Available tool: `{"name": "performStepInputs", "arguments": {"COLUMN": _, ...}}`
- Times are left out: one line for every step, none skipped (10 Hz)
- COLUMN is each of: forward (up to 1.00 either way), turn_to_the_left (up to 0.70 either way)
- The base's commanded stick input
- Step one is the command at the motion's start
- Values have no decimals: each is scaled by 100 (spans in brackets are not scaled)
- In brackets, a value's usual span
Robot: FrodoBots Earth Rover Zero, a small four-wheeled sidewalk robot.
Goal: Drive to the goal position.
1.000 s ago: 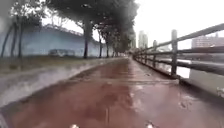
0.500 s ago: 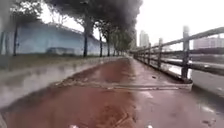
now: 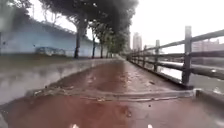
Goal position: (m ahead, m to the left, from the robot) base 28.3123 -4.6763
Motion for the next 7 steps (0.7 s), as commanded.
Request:
{"name": "performStepInputs", "arguments": {"forward": 85, "turn_to_the_left": 2}}
{"name": "performStepInputs", "arguments": {"forward": 85, "turn_to_the_left": 2}}
{"name": "performStepInputs", "arguments": {"forward": 85, "turn_to_the_left": 2}}
{"name": "performStepInputs", "arguments": {"forward": 85, "turn_to_the_left": 2}}
{"name": "performStepInputs", "arguments": {"forward": 85, "turn_to_the_left": 2}}
{"name": "performStepInputs", "arguments": {"forward": 85, "turn_to_the_left": 2}}
{"name": "performStepInputs", "arguments": {"forward": 85, "turn_to_the_left": 2}}
